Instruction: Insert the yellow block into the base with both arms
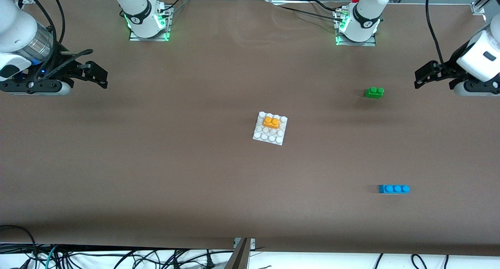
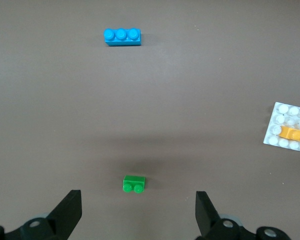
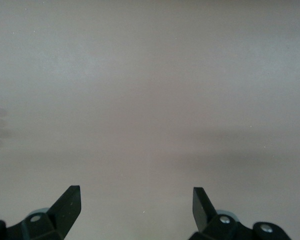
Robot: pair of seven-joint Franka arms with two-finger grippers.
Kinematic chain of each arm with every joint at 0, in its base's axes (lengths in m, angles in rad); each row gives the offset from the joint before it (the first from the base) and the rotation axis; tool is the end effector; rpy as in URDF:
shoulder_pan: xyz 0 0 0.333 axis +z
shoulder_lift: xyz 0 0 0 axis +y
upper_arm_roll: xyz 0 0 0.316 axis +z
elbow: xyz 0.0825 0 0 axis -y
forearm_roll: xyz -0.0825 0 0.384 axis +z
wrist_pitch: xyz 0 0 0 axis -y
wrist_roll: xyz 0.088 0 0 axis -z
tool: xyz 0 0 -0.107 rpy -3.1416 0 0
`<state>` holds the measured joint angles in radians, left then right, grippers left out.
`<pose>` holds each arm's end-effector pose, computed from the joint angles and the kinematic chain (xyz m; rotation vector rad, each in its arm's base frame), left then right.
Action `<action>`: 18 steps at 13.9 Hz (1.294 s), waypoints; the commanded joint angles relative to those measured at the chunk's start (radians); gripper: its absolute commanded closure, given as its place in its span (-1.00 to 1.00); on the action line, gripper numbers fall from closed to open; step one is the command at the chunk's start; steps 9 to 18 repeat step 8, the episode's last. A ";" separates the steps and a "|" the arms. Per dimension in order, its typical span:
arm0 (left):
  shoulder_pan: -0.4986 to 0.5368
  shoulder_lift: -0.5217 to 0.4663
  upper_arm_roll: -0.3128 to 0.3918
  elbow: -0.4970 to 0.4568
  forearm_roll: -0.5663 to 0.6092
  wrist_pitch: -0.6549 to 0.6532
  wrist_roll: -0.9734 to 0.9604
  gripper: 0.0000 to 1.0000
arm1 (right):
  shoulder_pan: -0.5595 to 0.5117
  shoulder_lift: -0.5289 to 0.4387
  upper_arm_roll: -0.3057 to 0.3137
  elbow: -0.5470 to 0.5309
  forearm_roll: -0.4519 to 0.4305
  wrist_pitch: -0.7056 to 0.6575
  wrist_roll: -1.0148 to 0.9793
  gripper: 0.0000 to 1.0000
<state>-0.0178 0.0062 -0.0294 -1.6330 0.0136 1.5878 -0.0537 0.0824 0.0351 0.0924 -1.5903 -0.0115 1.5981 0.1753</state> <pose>0.5550 -0.0247 0.5932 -3.1246 -0.0092 0.0792 0.5582 0.0965 0.5981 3.1285 -0.0001 -0.0396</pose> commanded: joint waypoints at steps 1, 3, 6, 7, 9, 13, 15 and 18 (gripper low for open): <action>0.007 -0.028 0.028 -0.046 -0.024 0.024 0.015 -1.00 | -0.006 0.006 0.007 0.018 0.004 -0.013 -0.005 -0.98; 0.003 -0.035 0.048 -0.047 -0.023 0.027 0.026 -1.00 | -0.006 0.006 0.006 0.018 0.004 -0.017 -0.003 -0.98; -0.001 -0.034 0.034 -0.041 -0.021 0.027 0.031 -1.00 | -0.007 0.006 0.006 0.018 0.004 -0.015 -0.003 -0.98; -0.001 -0.034 0.034 -0.041 -0.024 0.026 0.031 -1.00 | -0.007 0.006 0.006 0.018 0.004 -0.017 -0.003 -0.98; -0.001 -0.034 0.031 -0.041 -0.024 0.023 0.029 -1.00 | -0.007 0.006 0.006 0.018 0.004 -0.017 -0.003 -0.98; -0.001 -0.034 0.031 -0.041 -0.024 0.023 0.029 -1.00 | -0.007 0.006 0.006 0.018 0.004 -0.017 -0.003 -0.98; -0.001 -0.034 0.031 -0.041 -0.024 0.023 0.029 -1.00 | -0.007 0.006 0.006 0.018 0.004 -0.017 -0.003 -0.98; -0.001 -0.034 0.031 -0.041 -0.024 0.023 0.029 -1.00 | -0.007 0.006 0.006 0.018 0.004 -0.017 -0.003 -0.98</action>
